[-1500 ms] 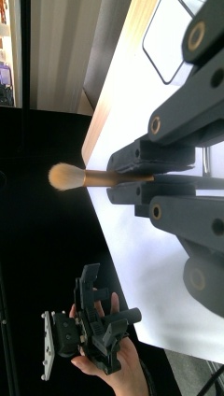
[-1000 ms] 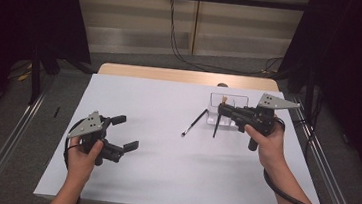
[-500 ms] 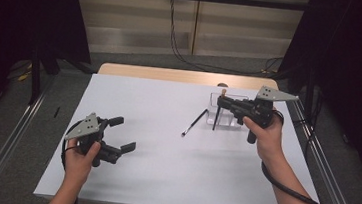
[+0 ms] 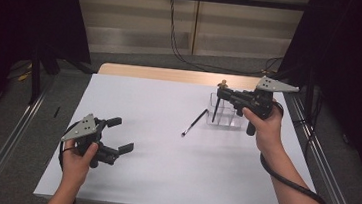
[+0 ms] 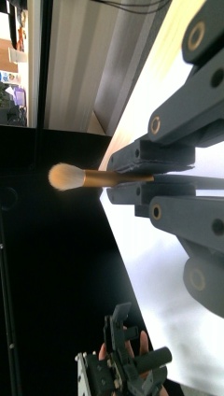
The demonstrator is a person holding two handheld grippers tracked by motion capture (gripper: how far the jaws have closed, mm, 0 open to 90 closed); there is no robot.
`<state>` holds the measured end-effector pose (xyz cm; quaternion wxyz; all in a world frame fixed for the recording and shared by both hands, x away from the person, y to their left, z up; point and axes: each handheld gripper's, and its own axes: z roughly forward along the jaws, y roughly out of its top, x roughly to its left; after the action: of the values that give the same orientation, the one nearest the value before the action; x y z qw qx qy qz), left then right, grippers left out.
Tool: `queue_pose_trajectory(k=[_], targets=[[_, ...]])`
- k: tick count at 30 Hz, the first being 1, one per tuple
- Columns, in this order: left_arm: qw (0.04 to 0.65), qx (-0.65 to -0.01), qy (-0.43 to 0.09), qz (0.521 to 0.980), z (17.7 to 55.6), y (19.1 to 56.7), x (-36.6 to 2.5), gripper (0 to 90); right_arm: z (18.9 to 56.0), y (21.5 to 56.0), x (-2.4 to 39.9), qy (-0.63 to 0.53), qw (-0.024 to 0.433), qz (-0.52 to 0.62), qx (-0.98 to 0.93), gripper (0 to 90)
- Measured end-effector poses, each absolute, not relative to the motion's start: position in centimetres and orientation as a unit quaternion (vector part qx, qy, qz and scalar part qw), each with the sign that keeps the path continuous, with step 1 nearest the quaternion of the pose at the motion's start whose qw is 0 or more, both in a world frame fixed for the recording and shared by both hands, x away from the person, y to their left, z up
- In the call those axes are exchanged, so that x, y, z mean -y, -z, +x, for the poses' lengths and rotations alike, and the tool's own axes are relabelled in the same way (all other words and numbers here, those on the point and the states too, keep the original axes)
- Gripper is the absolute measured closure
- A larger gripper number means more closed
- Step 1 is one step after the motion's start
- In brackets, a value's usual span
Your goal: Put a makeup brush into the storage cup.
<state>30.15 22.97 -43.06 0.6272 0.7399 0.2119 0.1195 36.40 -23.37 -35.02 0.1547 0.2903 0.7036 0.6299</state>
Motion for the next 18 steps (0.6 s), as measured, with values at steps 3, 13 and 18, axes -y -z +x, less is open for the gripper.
queue_pose_trajectory(k=[3, 13, 18], targets=[[0.625, -0.211, -0.116, 0.743, 30.2, 43.2, -23.0, 0.0, 36.7, 34.7, 23.3, -0.627, 0.161, 0.290, -0.705, 84.3], [0.622, -0.211, -0.120, 0.744, 30.2, 43.3, -23.2, 0.0, 37.8, 33.8, 23.6, -0.625, 0.175, 0.302, -0.698, 84.3], [0.622, -0.213, -0.118, 0.745, 30.2, 43.3, -23.2, 0.0, 38.1, 33.4, 23.4, -0.622, 0.182, 0.302, -0.699, 84.3]])
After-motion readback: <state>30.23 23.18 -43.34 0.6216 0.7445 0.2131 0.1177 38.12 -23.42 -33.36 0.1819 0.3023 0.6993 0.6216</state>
